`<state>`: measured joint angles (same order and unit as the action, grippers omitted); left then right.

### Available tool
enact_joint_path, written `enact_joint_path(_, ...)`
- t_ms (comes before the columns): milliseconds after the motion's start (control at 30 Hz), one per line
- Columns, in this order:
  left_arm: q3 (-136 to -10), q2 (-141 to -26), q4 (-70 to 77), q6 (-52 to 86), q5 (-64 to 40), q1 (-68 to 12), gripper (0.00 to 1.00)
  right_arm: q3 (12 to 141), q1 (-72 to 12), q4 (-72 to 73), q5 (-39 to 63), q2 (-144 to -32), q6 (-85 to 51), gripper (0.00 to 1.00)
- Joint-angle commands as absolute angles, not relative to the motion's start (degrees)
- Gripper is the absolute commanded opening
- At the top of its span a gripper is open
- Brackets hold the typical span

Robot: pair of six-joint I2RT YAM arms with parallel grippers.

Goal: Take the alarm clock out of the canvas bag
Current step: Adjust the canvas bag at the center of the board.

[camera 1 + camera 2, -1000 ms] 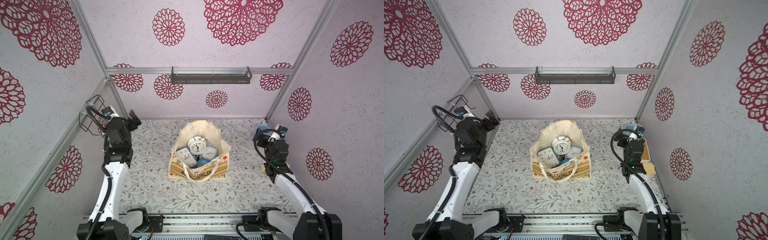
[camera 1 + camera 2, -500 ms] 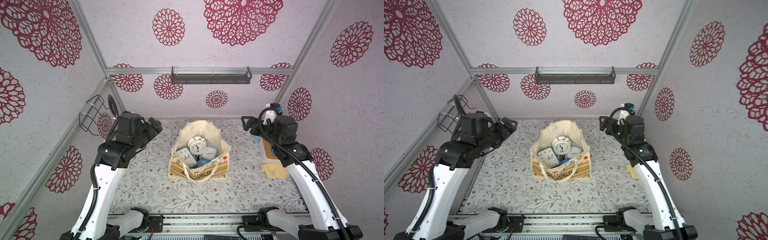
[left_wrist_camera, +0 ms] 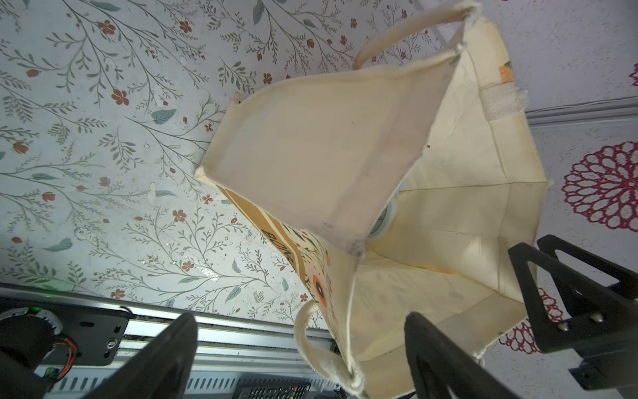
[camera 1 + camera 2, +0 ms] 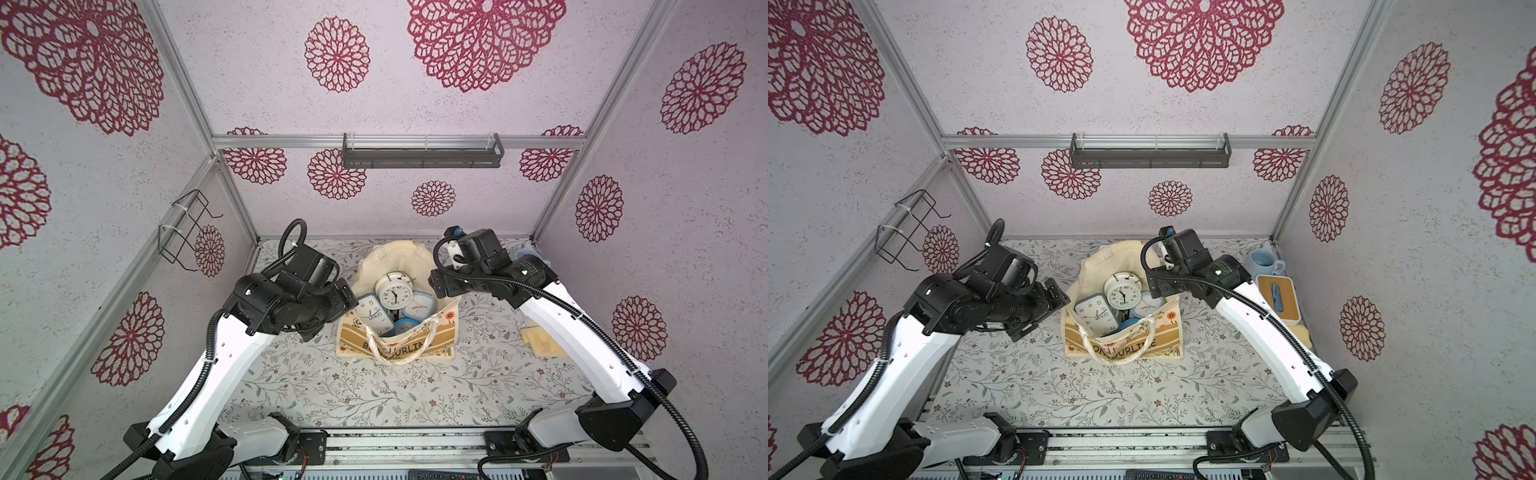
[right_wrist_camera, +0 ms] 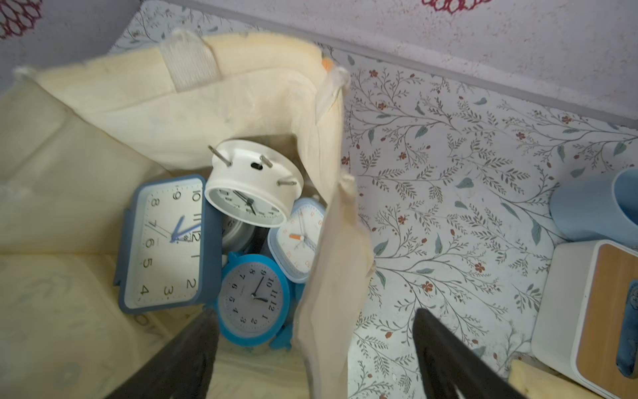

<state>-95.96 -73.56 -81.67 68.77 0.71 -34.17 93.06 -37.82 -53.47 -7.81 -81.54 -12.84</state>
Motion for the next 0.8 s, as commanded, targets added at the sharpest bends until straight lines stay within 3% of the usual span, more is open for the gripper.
enact_joint_path(0, -93.32, -74.85, -78.86, 71.27, -0.03, -34.54, 0.92, 91.4, -39.16, -55.94, -13.33, -77.78, -12.1, 0.87)
enact_joint_path(233, -88.06, -76.45, -70.15, 74.52, -3.21, -34.94, 0.67, 85.58, -43.22, -56.95, -15.84, -74.22, -15.37, 0.8)
enact_joint_path(367, -85.36, -76.11, -71.5, 74.92, -1.78, -35.15, 0.3, 82.03, -46.52, -56.87, -16.87, -72.21, -18.87, 0.79)
enact_joint_path(500, -79.92, -73.21, -72.95, 76.54, -1.01, -35.13, 0.04, 79.68, -50.22, -57.42, -16.88, -71.89, -22.86, 0.78)
enact_joint_path(533, -77.82, -71.96, -72.97, 77.21, -1.35, -35.13, 0.0, 79.08, -51.23, -57.65, -17.2, -71.98, -24.06, 0.78)
enact_joint_path(767, -65.49, -64.95, -72.16, 79.88, -1.6, -35.27, 0.0, 80.87, -53.65, -60.19, -20.35, -72.25, -27.73, 0.8)
